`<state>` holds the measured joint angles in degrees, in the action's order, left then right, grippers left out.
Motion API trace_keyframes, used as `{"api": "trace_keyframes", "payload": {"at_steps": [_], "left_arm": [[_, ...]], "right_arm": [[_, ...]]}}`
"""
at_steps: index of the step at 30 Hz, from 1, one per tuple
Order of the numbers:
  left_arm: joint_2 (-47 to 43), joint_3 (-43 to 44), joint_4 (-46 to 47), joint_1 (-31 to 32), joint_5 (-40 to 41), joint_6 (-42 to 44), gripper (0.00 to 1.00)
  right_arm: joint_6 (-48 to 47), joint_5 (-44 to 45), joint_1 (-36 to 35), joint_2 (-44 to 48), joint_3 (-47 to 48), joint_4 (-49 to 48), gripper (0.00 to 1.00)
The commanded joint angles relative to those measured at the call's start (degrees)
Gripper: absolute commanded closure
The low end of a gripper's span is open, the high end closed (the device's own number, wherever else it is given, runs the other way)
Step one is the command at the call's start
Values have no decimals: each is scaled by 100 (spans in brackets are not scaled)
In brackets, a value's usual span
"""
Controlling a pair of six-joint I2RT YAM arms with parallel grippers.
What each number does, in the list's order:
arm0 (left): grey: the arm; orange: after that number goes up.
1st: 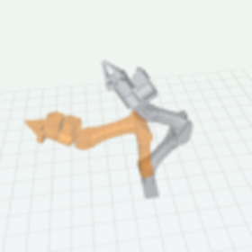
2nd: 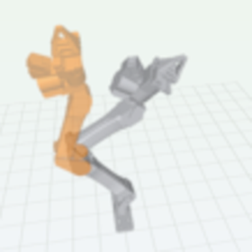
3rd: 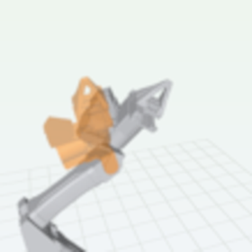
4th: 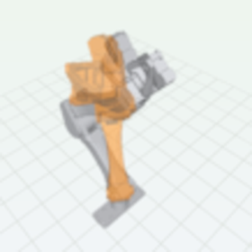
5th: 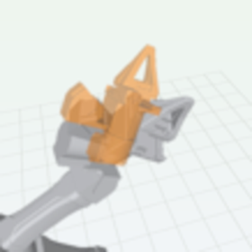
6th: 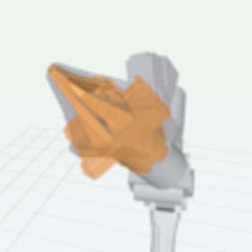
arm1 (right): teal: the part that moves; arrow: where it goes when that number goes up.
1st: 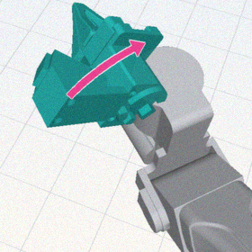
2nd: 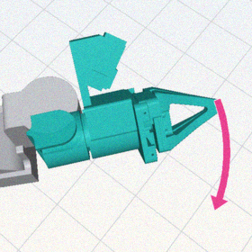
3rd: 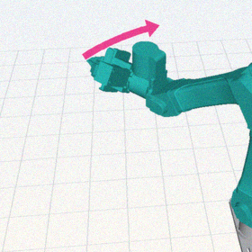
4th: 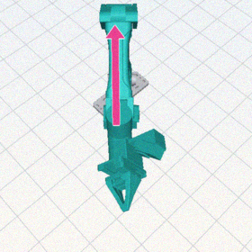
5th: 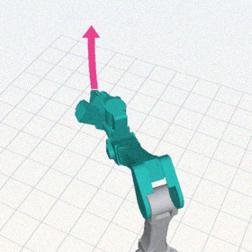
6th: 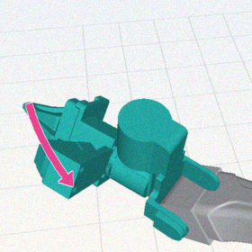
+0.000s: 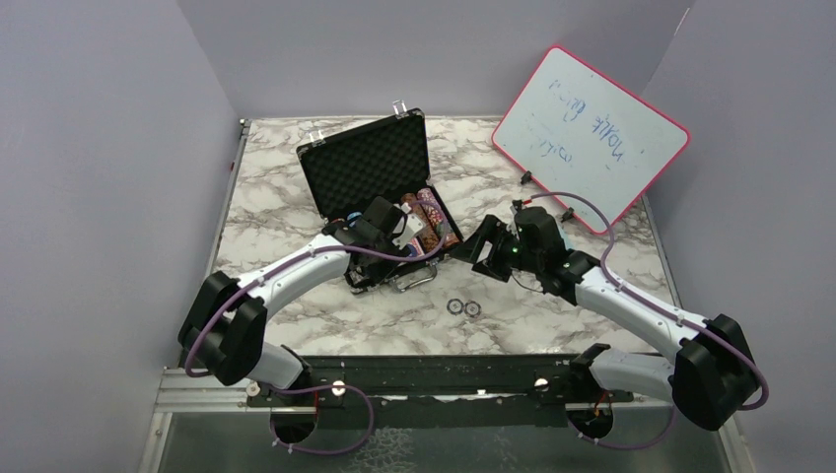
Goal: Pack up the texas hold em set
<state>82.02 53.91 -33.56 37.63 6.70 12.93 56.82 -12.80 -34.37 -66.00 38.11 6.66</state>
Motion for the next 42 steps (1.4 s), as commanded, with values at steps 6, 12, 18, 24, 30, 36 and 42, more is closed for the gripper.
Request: {"api": "trace_keyframes", "payload": {"at_steps": [6, 12, 18, 24, 30, 36, 42], "left_arm": [[-427, 31, 139, 25, -117, 74, 41], [-219, 26, 124, 25, 146, 60, 36], [14, 79, 129, 25, 390, -22, 31], [162, 82, 144, 25, 662, -65, 30], [398, 170, 142, 25, 933, -121, 37], [328, 213, 207, 23, 1309, -242, 50], [205, 145, 330, 17, 1498, -282, 56]], "right_arm": [[-139, -117, 27, -18, 123, 55, 20], [-161, -101, 29, 17, 122, 81, 20], [-163, -117, 27, 17, 91, 90, 20], [-136, -109, 27, 43, 37, 53, 20], [-183, -55, 34, 99, 20, 62, 20], [-176, -67, 36, 70, 12, 43, 20], [-140, -83, 34, 52, -32, 4, 20]]}}
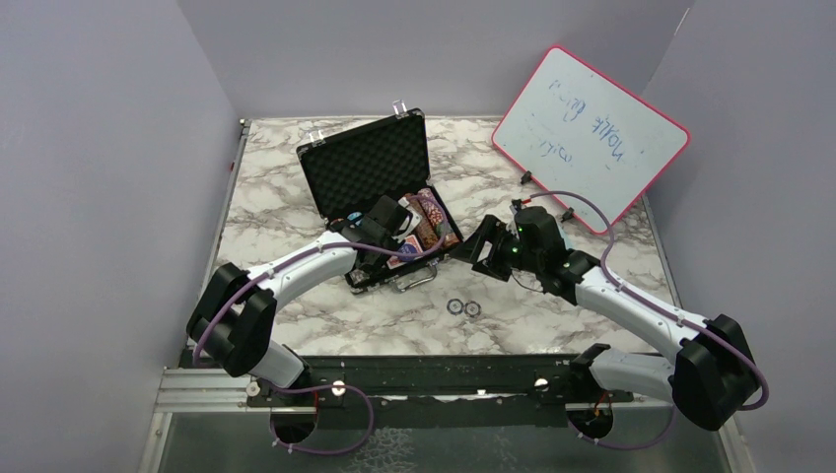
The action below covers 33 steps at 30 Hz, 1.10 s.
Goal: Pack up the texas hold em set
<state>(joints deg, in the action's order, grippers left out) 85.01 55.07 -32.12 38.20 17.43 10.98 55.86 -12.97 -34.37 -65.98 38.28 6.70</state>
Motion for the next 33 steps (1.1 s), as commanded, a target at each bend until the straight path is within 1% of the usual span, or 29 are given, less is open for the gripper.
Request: {"api": "trace_keyframes", "payload": {"at_steps": [1, 8, 11, 13, 17, 20, 24, 29, 31, 33], "left_arm": [[-80, 28, 187, -40, 429, -94, 56], [-137, 101, 183, -47, 294, -182, 56], [-387, 107, 200, -49, 207, -259, 55], [-591, 111, 255, -58, 39, -334, 53], [-1095, 266, 382, -67, -334, -730, 45], [-1534, 322, 710, -67, -462, -1305, 37], [-2186, -24, 1536, -67, -604, -1868, 23], [-2975, -525, 2207, -67, -435, -2063, 5], [-3192, -723, 2435, -71, -385, -1940, 2], [-3360, -865, 2523, -75, -302, -1846, 1]], "right_arm": [[-43, -67, 28, 50, -53, -2, 20], [-216, 129, 36, 108, 5, 200, 21], [-686, 379, 34, 122, 119, 499, 21], [-1226, 555, 29, 41, 276, 823, 21], [-2275, 1065, 27, -237, 669, 1835, 21], [-2780, 1033, 12, -491, 849, 2180, 22], [-2931, 1298, -287, -954, 986, 2491, 24], [-2888, 1662, -936, -1524, 1119, 2692, 24], [-2961, 1694, -1162, -1716, 1160, 2684, 24], [-3013, 1789, -1326, -1885, 1206, 2668, 24]]}}
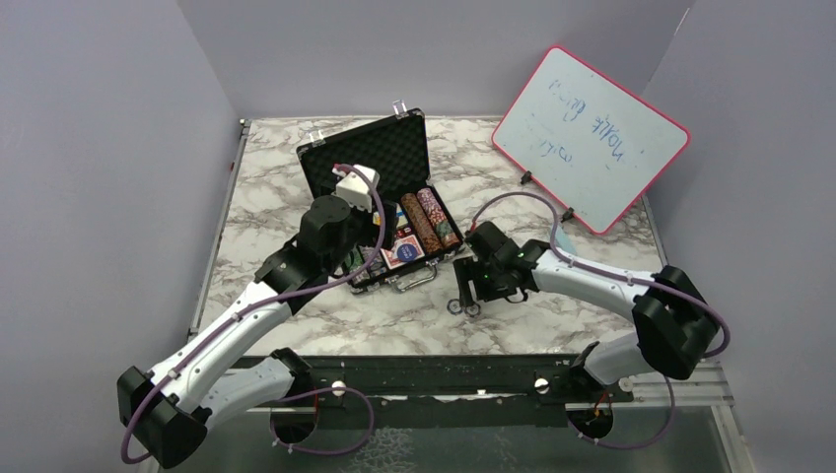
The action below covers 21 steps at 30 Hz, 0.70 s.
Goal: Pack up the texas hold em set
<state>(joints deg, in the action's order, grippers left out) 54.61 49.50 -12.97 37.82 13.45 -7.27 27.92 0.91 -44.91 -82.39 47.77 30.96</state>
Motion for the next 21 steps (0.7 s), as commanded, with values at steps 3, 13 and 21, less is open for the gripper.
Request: {"api": "trace_keyframes", "payload": {"at_steps": [3, 13, 21], "left_arm": [[-499, -466, 660, -38, 169, 68, 1], [-601, -730, 643, -38, 164, 196, 1], [-519, -731, 629, -38, 219, 243, 1]], "right_arm": [[-180, 453, -425, -488, 288, 210, 25], [-199, 627, -561, -1070, 330, 172, 47], [-144, 969, -567, -1502, 411, 192, 53]]}}
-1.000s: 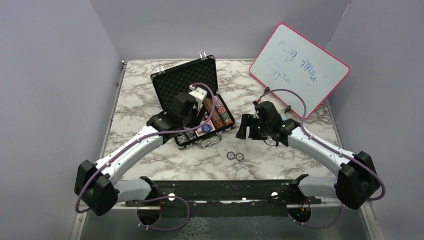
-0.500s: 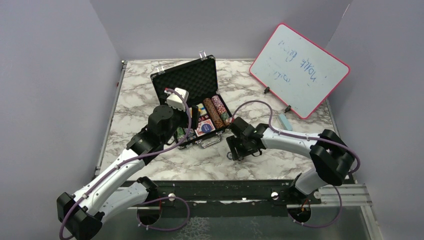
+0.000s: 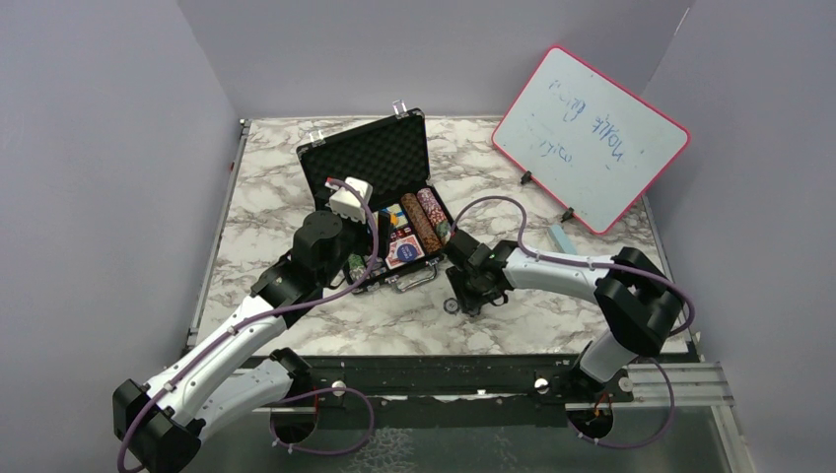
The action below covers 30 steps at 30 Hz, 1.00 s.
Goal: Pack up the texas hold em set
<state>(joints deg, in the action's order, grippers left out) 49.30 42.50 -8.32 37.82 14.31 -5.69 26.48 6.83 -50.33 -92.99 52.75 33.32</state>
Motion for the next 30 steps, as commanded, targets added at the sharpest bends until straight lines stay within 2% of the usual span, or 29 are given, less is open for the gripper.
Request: {"api": "trace_keyframes", "payload": {"at_steps": [1, 4, 11, 17, 30], "left_arm": [[5, -39, 156, -38, 140, 79, 1], [-3, -57, 155, -38, 118, 77, 1], [57, -49, 159, -38, 140, 77, 1], [34, -49, 152, -38, 205, 68, 1], [-3, -58, 118, -38, 325, 68, 1]], "right_arm": [[40, 423, -25, -486, -87, -2, 58], [113, 523, -45, -485, -85, 98, 68], [250, 634, -65, 49, 7, 269, 66], [209, 380, -65, 390, 298, 321, 62], [34, -5, -346, -226, 883, 43, 61]]}}
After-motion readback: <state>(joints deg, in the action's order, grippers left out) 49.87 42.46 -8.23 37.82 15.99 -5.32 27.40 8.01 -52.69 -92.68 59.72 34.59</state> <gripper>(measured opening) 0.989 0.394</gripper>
